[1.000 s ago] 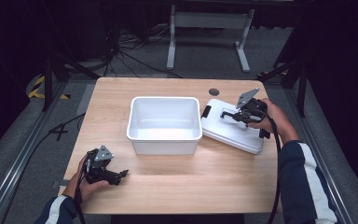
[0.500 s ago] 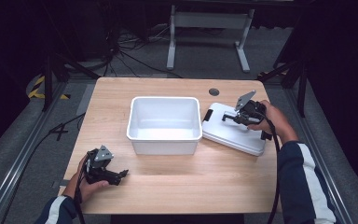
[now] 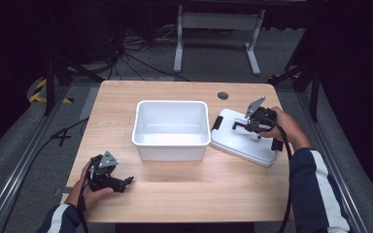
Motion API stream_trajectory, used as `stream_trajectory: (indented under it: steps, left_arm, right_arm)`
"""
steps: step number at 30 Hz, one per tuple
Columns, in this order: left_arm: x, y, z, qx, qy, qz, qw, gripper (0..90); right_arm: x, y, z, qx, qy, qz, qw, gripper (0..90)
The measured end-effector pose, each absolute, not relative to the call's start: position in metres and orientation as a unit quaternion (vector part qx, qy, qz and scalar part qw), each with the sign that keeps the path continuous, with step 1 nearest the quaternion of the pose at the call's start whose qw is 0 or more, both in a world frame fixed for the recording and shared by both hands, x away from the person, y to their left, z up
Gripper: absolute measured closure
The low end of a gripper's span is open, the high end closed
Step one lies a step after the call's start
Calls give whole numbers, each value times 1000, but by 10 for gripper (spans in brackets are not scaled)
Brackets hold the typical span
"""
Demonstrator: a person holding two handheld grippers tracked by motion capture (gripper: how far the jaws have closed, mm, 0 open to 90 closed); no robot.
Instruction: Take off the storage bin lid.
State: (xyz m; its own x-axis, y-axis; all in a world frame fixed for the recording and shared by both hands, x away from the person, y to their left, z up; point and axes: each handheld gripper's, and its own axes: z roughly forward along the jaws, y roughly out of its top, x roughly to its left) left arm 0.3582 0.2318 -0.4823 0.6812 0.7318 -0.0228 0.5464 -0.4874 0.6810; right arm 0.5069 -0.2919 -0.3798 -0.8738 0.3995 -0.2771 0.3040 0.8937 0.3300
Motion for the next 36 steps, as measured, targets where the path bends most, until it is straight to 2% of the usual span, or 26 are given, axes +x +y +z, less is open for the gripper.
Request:
stream_trajectory:
  steps: [13,19,24,28,36]
  left_arm:
    - [358,232,-482,852,375,136,339,5]
    - [358,232,-482,852,375,137,340,5]
    - [358,232,-482,852,375,137,340,5]
    - [358,232,-482,852,375,138,338,6]
    - [358,232,-482,851,375,138,339,6]
  right_arm:
    - [506,-295,-378,197,951,163,172,790]
    - [504,-295,-376,198,950,173,169,736]
    - [498,-295,-366,193,947,192,171,685]
    - [491,-292,-359,177,949,204,160,692]
    - [482,-285,-350,167,950,203,169,655]
